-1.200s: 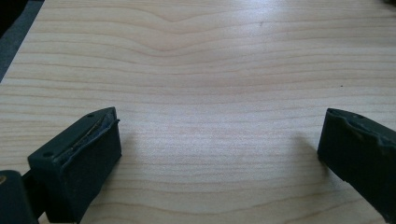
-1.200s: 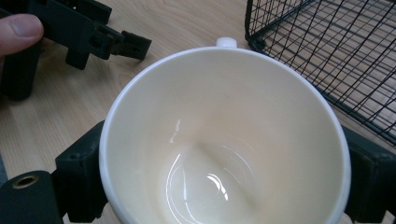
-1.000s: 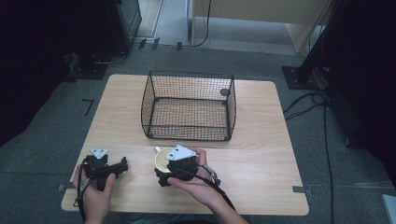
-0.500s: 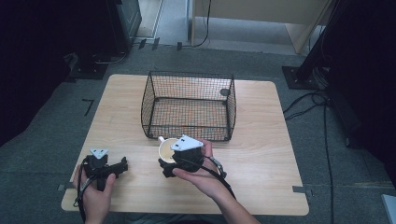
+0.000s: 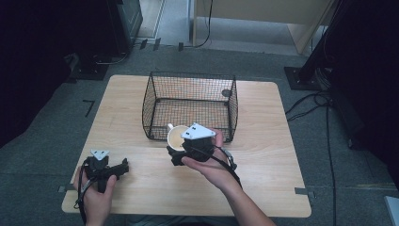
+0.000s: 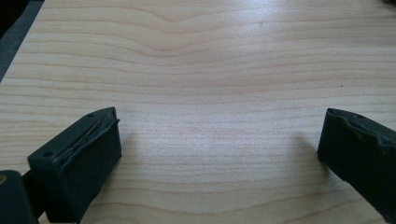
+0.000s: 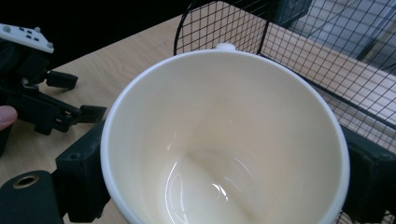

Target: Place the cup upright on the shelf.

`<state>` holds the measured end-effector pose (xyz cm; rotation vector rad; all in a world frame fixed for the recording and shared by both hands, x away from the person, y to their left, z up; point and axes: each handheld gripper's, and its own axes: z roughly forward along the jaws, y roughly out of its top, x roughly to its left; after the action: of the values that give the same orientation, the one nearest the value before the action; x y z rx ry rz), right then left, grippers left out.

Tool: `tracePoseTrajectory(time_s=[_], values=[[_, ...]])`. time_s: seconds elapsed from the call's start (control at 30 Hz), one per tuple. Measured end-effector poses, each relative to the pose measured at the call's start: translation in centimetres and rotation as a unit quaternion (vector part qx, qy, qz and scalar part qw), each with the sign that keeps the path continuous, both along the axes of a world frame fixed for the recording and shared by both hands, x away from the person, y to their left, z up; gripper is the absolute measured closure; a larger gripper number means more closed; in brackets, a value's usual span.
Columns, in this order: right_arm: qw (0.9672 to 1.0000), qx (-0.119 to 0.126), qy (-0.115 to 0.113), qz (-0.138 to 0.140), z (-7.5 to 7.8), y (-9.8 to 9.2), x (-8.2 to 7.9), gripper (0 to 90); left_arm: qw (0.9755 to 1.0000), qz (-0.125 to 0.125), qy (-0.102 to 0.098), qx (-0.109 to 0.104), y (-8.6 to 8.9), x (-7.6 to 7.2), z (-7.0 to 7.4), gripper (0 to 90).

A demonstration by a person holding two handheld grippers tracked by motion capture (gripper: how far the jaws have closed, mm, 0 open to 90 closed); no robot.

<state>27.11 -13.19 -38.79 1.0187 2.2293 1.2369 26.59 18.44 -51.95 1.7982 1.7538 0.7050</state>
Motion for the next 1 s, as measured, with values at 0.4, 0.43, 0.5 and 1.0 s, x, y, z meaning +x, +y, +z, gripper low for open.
tracePoseTrajectory(time_s=[0.4,0.43,0.5,1.0], values=[[0.9996,0.009,-0.017,-0.022,1.7,-1.1,1.7,9.5,1.0,0.0,0.0,0.001,0.0,0.0,0.0,0.0],[0.9994,0.009,-0.019,-0.028,2.0,-1.4,2.1,9.6,1.0,0.0,0.0,0.001,0.0,0.0,0.0,0.0],[0.9993,0.008,-0.02,-0.03,2.2,-1.5,2.3,9.5,1.0,0.0,0.0,0.0,0.0,0.0,0.0,0.0],[0.9982,0.009,-0.016,-0.056,3.3,-3.7,6.3,9.6,1.0,0.0,0.0,0.001,0.0,0.0,0.0,0.0]])
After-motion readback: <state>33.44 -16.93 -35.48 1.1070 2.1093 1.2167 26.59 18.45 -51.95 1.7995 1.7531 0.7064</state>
